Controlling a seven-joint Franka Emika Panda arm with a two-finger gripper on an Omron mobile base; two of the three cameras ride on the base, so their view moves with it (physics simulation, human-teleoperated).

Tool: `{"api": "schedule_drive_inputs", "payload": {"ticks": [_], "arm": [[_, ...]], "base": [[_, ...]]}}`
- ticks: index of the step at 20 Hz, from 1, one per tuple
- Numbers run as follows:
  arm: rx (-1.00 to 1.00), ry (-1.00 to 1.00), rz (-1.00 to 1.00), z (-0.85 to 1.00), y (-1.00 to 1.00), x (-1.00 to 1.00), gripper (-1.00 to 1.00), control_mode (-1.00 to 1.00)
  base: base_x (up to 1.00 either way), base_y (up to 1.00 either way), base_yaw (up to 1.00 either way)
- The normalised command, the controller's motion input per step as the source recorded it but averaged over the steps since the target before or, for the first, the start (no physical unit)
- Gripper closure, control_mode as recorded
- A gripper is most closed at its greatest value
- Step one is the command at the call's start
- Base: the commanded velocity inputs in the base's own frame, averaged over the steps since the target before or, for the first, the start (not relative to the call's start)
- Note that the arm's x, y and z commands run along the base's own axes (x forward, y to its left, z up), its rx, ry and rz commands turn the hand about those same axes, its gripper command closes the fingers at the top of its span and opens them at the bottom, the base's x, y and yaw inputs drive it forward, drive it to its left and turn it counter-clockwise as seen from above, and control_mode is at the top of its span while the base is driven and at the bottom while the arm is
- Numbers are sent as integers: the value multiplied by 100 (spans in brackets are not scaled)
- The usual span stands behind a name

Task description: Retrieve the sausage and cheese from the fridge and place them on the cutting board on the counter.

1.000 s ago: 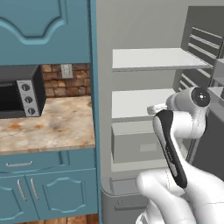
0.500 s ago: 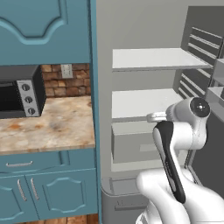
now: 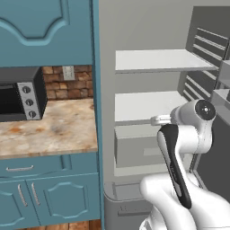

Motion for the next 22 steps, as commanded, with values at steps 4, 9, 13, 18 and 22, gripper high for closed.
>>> {"api": "schedule_drive_inputs", "payload": {"ticks": [4,9,13,18,22], "arm": [[0,0,0,0,0,0,100,100],[0,0,0,0,0,0,100,100],[0,0,0,0,0,0,100,100],[0,0,0,0,0,0,100,100],[0,0,0,0,0,0,100,100]], "base": [[0,0,0],[-17,1,0],[-71,12,0],[-78,27,0],[-75,34,0]]}}
